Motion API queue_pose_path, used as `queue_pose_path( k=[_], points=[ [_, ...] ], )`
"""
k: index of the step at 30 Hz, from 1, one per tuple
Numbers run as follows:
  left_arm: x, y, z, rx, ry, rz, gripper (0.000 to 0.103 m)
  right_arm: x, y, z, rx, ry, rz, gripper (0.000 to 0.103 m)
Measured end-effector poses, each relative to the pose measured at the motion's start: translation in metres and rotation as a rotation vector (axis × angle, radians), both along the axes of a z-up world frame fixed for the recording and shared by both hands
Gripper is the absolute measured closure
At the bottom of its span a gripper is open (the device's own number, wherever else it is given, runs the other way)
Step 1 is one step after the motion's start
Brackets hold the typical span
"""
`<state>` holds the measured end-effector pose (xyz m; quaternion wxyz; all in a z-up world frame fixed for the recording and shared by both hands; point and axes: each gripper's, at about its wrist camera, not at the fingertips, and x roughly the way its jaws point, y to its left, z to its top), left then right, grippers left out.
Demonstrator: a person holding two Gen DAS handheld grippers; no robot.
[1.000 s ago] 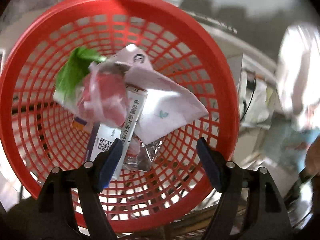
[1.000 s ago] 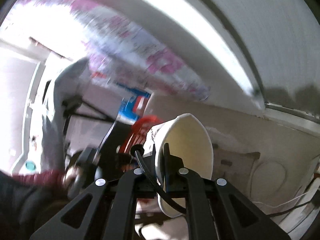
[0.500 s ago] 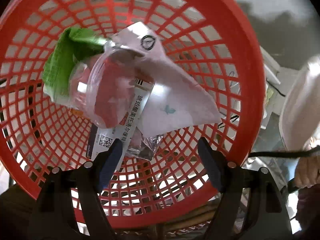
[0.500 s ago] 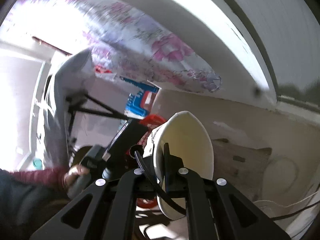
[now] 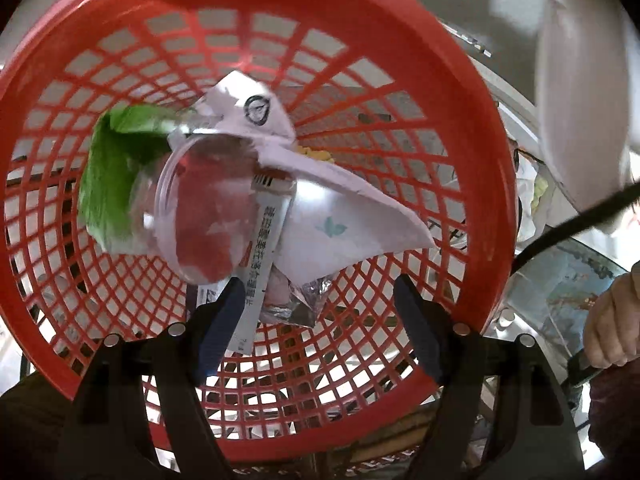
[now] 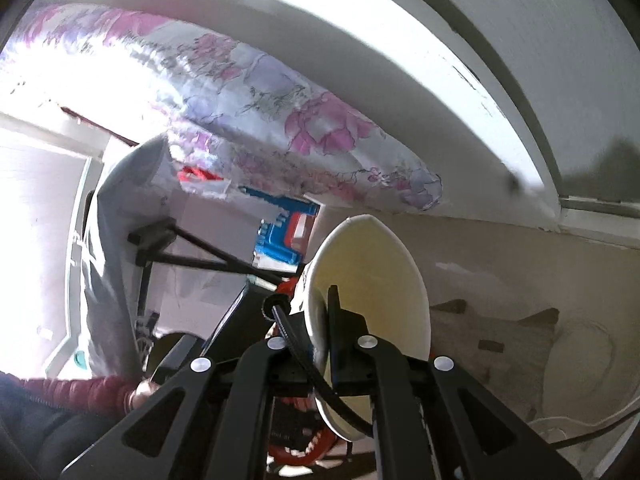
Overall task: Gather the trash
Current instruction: 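Open the left tool to drop the jelly cup into the wastebasket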
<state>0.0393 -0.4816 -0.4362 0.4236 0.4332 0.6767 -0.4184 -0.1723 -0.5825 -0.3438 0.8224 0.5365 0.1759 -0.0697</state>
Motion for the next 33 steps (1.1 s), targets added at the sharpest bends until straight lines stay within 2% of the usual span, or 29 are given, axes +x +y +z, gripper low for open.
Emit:
queue_pose_path(
  k=[5, 6, 8, 11, 15, 17, 18, 20, 22, 23, 24, 25, 26, 30, 33],
  points=[
    [-0.002, -0.003, 0.001, -0.015, -0.032, -0.001, 0.029, -0.009, -0.008, -0.016, 0.082, -0.030, -0.106, 0.096],
    [-0.003, -0.002, 0.001, -0.009, -0.037, -0.001, 0.029, -0.012, -0.009, -0.013, 0.050, -0.010, -0.118, 0.096],
    [-0.003, 0.000, -0.002, 0.000, -0.036, 0.000, 0.029, -0.015, -0.008, 0.000, -0.084, 0.057, -0.124, 0.097],
    [-0.008, 0.000, -0.009, 0.016, -0.019, -0.015, 0.029, -0.012, -0.007, 0.010, -0.197, 0.107, -0.132, 0.097],
    [-0.016, -0.002, -0.011, 0.019, -0.021, -0.048, 0.029, 0.009, 0.005, 0.011, -0.413, 0.211, -0.140, 0.098],
    [-0.017, -0.003, -0.012, 0.020, -0.019, -0.047, 0.029, 0.018, 0.006, 0.007, -0.454, 0.227, -0.142, 0.098],
    [-0.016, -0.003, -0.012, 0.020, -0.018, -0.046, 0.029, 0.019, 0.002, 0.002, -0.392, 0.192, -0.139, 0.098],
    [-0.016, -0.002, -0.012, 0.019, -0.017, -0.039, 0.029, 0.010, -0.013, -0.016, -0.165, 0.069, -0.162, 0.098],
    [-0.012, -0.001, -0.012, 0.022, -0.008, -0.021, 0.029, -0.002, -0.028, -0.045, 0.125, -0.106, -0.197, 0.097],
    [-0.011, 0.000, -0.013, 0.023, -0.004, -0.013, 0.029, -0.003, -0.035, -0.068, 0.307, -0.224, -0.171, 0.097],
    [-0.007, 0.001, -0.015, 0.023, -0.003, -0.009, 0.029, -0.003, -0.038, -0.078, 0.375, -0.261, -0.153, 0.097],
    [-0.007, 0.001, -0.015, 0.023, -0.002, -0.007, 0.029, 0.000, -0.037, -0.086, 0.408, -0.278, -0.111, 0.097],
    [-0.006, 0.001, -0.015, 0.022, -0.003, -0.007, 0.029, 0.007, -0.034, -0.086, 0.395, -0.259, -0.039, 0.097],
    [0.015, -0.006, -0.004, 0.001, -0.009, 0.027, 0.030, 0.026, -0.015, -0.060, 0.237, -0.191, 0.171, 0.097],
    [0.021, -0.008, -0.001, -0.006, 0.001, 0.048, 0.030, 0.026, -0.013, -0.051, 0.173, -0.143, 0.210, 0.097]
  ],
)
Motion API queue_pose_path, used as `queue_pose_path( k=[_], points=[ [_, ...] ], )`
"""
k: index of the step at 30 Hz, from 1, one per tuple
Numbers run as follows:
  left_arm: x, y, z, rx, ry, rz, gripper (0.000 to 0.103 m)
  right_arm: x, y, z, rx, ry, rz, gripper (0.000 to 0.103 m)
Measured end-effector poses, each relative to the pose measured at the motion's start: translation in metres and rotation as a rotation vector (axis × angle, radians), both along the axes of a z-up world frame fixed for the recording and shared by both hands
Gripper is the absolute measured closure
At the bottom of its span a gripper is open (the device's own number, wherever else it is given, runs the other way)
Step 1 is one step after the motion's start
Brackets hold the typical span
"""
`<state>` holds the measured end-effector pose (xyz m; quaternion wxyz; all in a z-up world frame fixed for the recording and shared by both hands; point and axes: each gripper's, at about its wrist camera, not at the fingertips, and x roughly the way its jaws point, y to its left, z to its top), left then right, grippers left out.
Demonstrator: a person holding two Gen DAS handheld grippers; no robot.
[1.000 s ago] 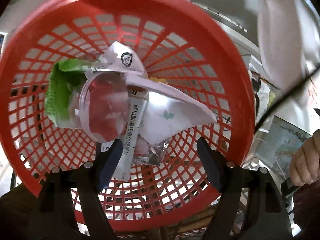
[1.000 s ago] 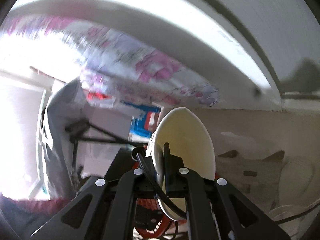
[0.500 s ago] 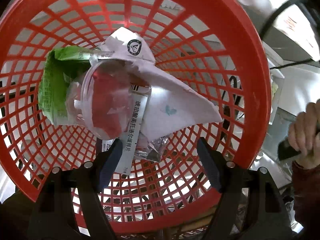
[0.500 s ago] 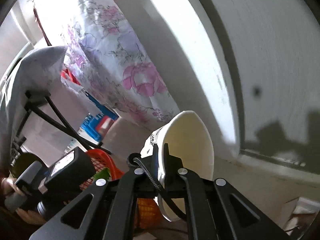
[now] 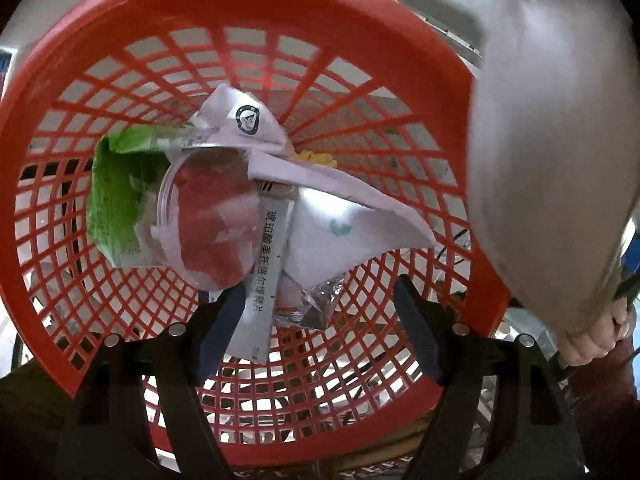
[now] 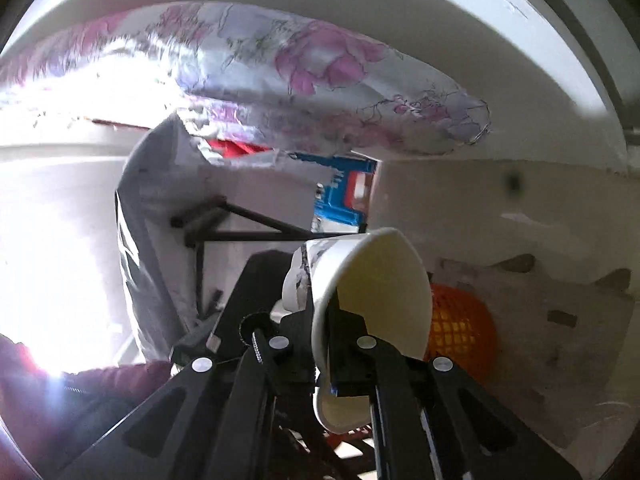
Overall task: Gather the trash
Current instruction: 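Open the left tool to drop the jelly cup into the wastebasket, then open the right tool to drop the paper cup into the wastebasket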
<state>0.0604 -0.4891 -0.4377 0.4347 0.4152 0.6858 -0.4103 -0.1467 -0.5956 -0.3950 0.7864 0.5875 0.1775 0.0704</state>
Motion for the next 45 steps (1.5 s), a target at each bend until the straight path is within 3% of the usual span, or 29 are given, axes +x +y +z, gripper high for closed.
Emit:
queue_pose_path(
  k=[3, 12, 15, 17, 23, 27, 29, 31, 34, 37, 38, 41, 45],
  points=[
    [-0.005, -0.007, 0.006, -0.027, 0.026, -0.039, 0.030, -0.010, 0.005, 0.013, -0.056, 0.022, 0.006, 0.097],
    [-0.039, -0.029, 0.029, -0.121, 0.169, -0.161, 0.030, -0.061, -0.001, 0.023, 0.008, 0.004, -0.087, 0.097],
    [-0.031, -0.028, 0.041, -0.127, 0.189, -0.151, 0.029, -0.059, -0.002, 0.027, -0.021, 0.005, -0.061, 0.097],
    [-0.013, -0.025, 0.057, -0.152, 0.224, -0.084, 0.029, -0.052, 0.001, 0.031, -0.035, 0.008, -0.062, 0.097],
    [0.038, 0.003, 0.076, -0.156, 0.054, 0.031, 0.027, -0.050, 0.002, 0.029, -0.041, 0.000, -0.118, 0.097],
    [0.063, 0.021, 0.066, -0.077, -0.076, 0.092, 0.027, -0.046, 0.005, 0.039, -0.120, 0.001, -0.096, 0.096],
    [0.066, 0.019, 0.062, -0.064, -0.057, 0.137, 0.027, -0.044, 0.003, 0.036, -0.084, -0.035, -0.076, 0.096],
    [0.056, 0.020, 0.062, -0.066, -0.065, 0.113, 0.027, -0.041, 0.005, 0.035, -0.068, -0.047, -0.054, 0.096],
    [0.039, 0.016, 0.063, -0.062, -0.077, 0.047, 0.027, -0.030, 0.015, 0.042, -0.195, 0.022, -0.015, 0.096],
    [0.046, 0.017, 0.065, -0.067, -0.079, 0.072, 0.027, -0.019, 0.026, 0.049, -0.324, 0.102, 0.030, 0.095],
    [0.049, 0.018, 0.064, -0.063, -0.077, 0.083, 0.027, -0.017, 0.028, 0.051, -0.352, 0.120, 0.037, 0.093],
    [0.033, 0.014, 0.055, -0.055, -0.073, 0.082, 0.027, -0.013, 0.032, 0.053, -0.396, 0.186, 0.054, 0.068],
    [0.020, 0.020, 0.059, -0.071, -0.084, 0.057, 0.027, -0.009, 0.038, 0.052, -0.435, 0.203, 0.085, 0.066]
  ],
)
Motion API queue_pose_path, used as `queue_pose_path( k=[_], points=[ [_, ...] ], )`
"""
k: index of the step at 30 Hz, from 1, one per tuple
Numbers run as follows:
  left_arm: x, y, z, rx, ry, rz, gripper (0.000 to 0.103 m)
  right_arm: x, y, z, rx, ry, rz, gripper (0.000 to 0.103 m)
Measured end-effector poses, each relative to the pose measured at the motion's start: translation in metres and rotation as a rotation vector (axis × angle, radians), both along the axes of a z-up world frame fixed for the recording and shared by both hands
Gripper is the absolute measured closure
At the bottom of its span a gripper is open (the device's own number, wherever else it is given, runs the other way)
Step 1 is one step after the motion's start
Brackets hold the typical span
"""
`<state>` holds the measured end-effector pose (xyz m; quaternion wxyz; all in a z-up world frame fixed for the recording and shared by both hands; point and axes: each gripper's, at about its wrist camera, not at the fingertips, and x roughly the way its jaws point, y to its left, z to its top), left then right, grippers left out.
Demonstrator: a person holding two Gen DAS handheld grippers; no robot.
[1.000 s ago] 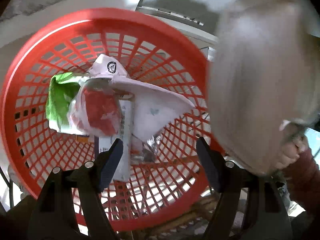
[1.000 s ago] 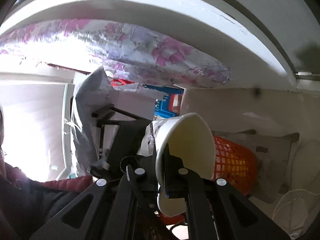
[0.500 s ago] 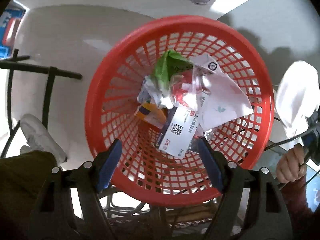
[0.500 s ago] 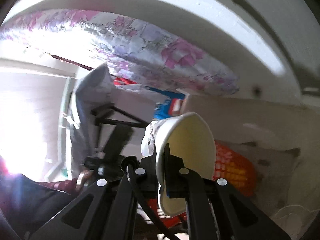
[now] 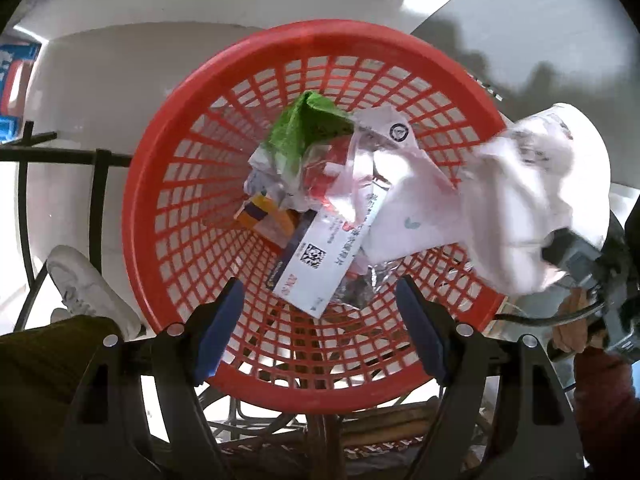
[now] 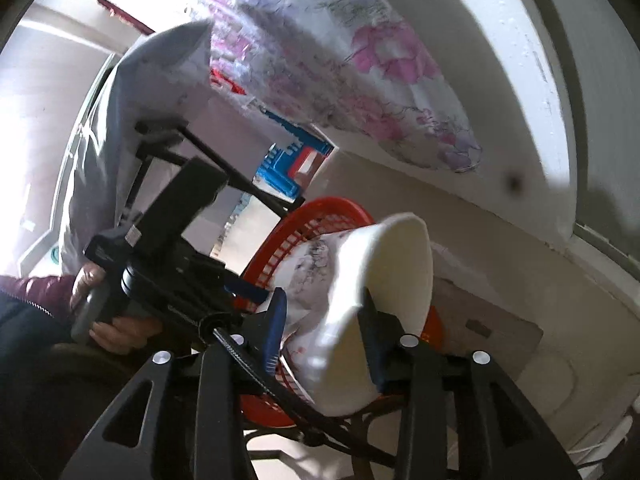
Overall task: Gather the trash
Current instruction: 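Open the right tool to drop the paper cup into the wastebasket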
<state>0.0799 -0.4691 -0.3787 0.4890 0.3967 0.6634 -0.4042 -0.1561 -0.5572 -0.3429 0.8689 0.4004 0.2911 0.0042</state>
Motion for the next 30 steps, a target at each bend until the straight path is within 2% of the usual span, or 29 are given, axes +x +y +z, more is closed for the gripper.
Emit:
queue_pose_path(
  k=[2, 4, 5, 8, 10, 13, 15, 19, 22, 25, 27, 30],
  points=[
    [-0.001, 0.000, 0.000, 0.003, -0.003, 0.004, 0.027, -0.001, 0.001, 0.003, -0.024, 0.000, 0.001, 0.066],
    [-0.006, -0.004, 0.002, 0.010, -0.003, 0.010, 0.027, -0.002, -0.002, 0.003, -0.006, -0.002, 0.002, 0.066],
    [-0.005, -0.002, -0.004, 0.013, -0.010, 0.009, 0.027, -0.004, 0.000, 0.006, -0.031, 0.005, -0.009, 0.066],
    [-0.002, 0.002, -0.008, 0.012, -0.032, 0.017, 0.027, -0.003, 0.015, 0.019, -0.189, 0.020, 0.009, 0.066],
    [0.000, 0.002, -0.003, -0.004, -0.047, 0.026, 0.027, 0.000, 0.024, 0.022, -0.231, 0.030, 0.057, 0.066],
    [-0.002, -0.003, 0.013, -0.082, -0.067, 0.019, 0.027, -0.003, 0.024, 0.024, -0.218, 0.019, 0.080, 0.066],
    [-0.007, -0.006, 0.019, -0.101, -0.088, -0.002, 0.027, -0.008, 0.021, 0.027, -0.188, -0.006, 0.078, 0.066],
    [-0.006, -0.005, 0.017, -0.085, -0.086, 0.011, 0.027, -0.018, 0.012, 0.023, -0.177, -0.003, -0.006, 0.066],
    [0.000, -0.002, 0.012, -0.079, -0.106, 0.023, 0.027, -0.025, 0.004, 0.018, -0.153, 0.011, -0.138, 0.065],
    [-0.002, -0.001, 0.018, -0.098, -0.144, 0.008, 0.027, -0.030, 0.002, 0.011, -0.141, 0.089, -0.218, 0.055],
    [-0.005, -0.001, 0.025, -0.114, -0.166, -0.011, 0.027, -0.034, 0.004, 0.008, -0.140, 0.170, -0.234, 0.038],
    [-0.011, 0.001, 0.034, -0.148, -0.193, -0.040, 0.027, -0.043, 0.001, -0.001, -0.094, 0.332, -0.231, 0.026]
  ],
)
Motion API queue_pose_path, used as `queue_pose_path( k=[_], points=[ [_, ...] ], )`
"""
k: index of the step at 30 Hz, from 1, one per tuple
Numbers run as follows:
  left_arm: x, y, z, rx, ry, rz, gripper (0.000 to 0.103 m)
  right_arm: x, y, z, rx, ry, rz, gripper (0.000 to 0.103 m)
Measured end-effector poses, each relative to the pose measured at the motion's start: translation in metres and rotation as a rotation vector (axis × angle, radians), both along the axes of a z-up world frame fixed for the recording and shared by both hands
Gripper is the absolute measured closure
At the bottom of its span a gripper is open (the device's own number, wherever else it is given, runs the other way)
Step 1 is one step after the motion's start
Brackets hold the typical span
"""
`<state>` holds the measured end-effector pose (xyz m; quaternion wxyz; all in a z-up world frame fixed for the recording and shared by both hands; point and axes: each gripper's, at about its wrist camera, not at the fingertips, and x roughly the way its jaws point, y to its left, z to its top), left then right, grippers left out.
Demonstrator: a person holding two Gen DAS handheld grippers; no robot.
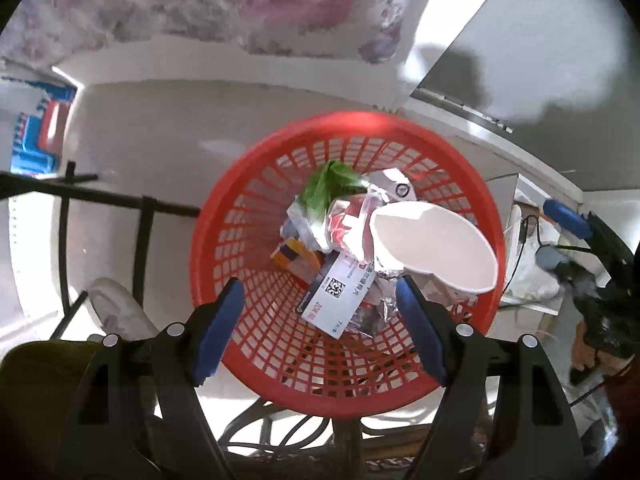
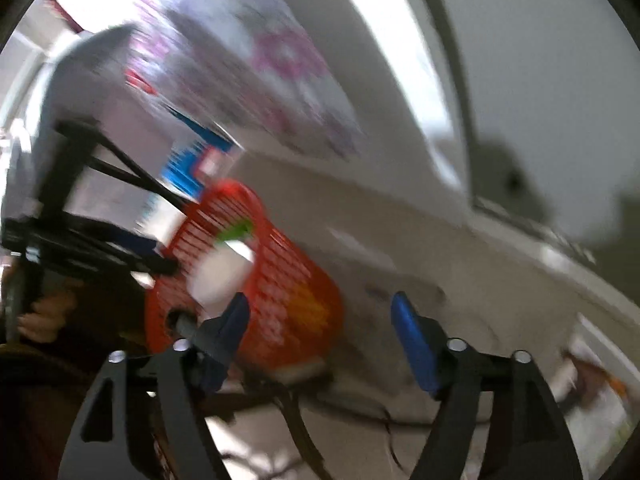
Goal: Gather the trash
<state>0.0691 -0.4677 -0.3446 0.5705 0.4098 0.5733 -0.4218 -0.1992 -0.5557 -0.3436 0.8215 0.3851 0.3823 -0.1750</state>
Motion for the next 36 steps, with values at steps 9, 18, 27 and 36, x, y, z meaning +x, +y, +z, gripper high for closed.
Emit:
queue_pose_path(
  k=[9, 18, 27, 36],
  points=[
    [0.003, 0.007, 0.025, -0.096, 0.026, -0.012, 0.027, -0.022, 0.023, 0.007, -0.004, 0.496, 0.334, 0.016],
    [0.015, 0.032, 0.090, -0.243, -0.075, 0.022, 0.027, 0.040, 0.017, 0.168, -0.186, 0.046, 0.202, 0.016],
    [-0.008, 0.088, 0.185, -0.453, -0.275, 0.026, 0.017, 0.069, 0.072, 0.216, -0.307, 0.195, 0.282, 0.014],
    [-0.032, 0.129, 0.223, -0.532, -0.442, 0.038, 0.009, 0.069, 0.100, 0.247, -0.374, 0.188, 0.308, 0.013]
  ],
)
